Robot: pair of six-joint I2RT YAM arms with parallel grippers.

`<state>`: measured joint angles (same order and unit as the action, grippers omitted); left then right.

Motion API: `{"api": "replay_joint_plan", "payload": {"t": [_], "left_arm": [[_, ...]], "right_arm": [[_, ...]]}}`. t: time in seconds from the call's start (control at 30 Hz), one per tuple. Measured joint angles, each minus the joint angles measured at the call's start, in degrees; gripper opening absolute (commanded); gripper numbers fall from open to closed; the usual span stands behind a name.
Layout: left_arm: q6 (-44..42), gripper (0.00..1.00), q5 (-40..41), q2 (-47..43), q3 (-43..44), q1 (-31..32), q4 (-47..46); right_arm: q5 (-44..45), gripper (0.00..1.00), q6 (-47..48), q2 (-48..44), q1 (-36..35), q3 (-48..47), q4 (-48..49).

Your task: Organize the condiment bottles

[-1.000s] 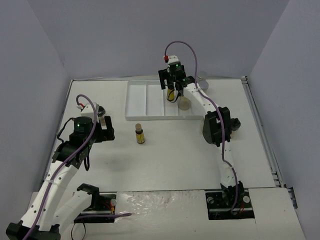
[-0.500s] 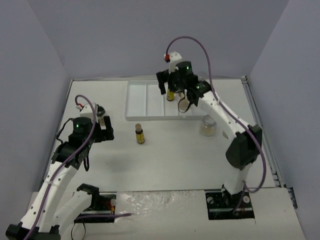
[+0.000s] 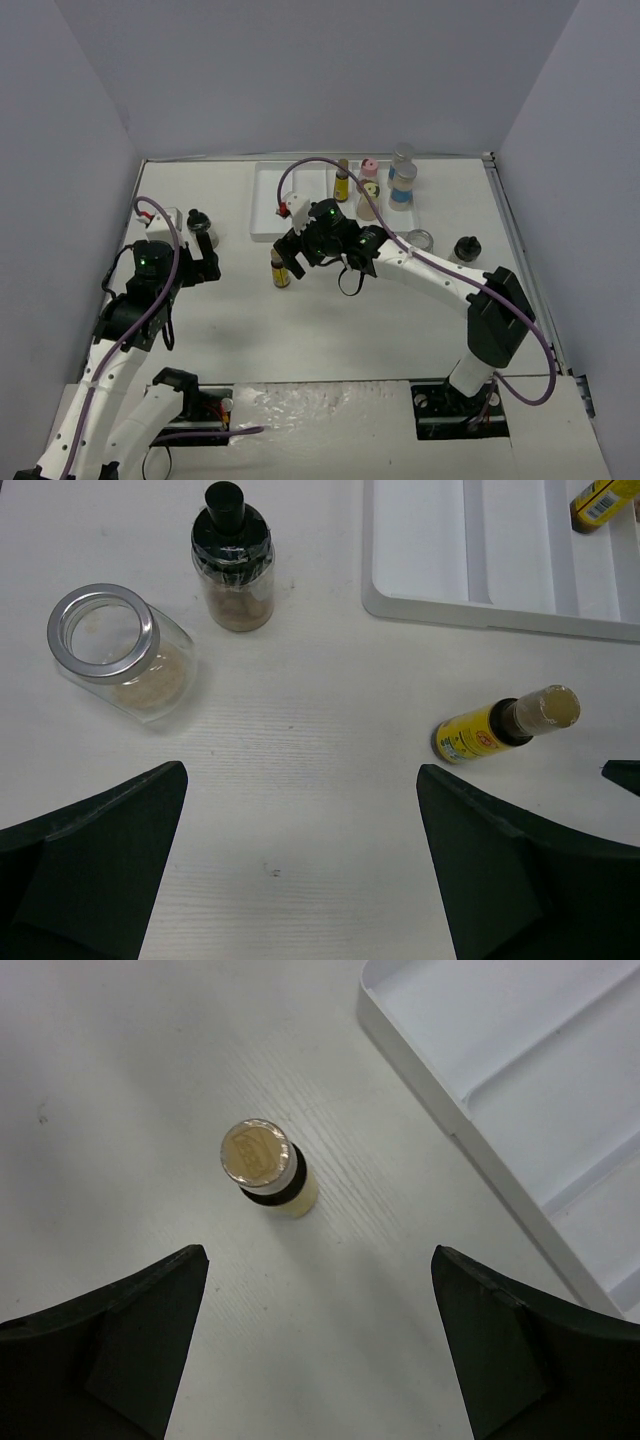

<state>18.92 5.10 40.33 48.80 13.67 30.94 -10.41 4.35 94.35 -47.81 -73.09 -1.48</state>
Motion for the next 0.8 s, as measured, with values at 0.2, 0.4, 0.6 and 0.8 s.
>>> {"api": "replay_joint_plan", "payload": {"t": [0.2,0.4,0.6,0.8], "left_arm": [[0.02,0.97,0.33,-0.29,-0.32,-0.2,-0.16],[0.08,0.97,0.33,0.13,-0.7,-0.24,-0.2],[0.2,0.97,0.3,0.16,-0.71,-0.24,-0.23],[0.21,0.97,0.3,0.22,-0.7,-0.29,-0.24]], "right_arm": [[-0.96,0.88,1.1,2.49,-2.38,0.31,4.8],[-1.89,0.79,1.6,8.75,-2.91,-0.61,7.4],[-2.01,0.51,1.77,12.23,-2.91,-1.08,8.79],[-1.68,0.11,1.8,12.31,-2.91,-1.6,10.54]]}}
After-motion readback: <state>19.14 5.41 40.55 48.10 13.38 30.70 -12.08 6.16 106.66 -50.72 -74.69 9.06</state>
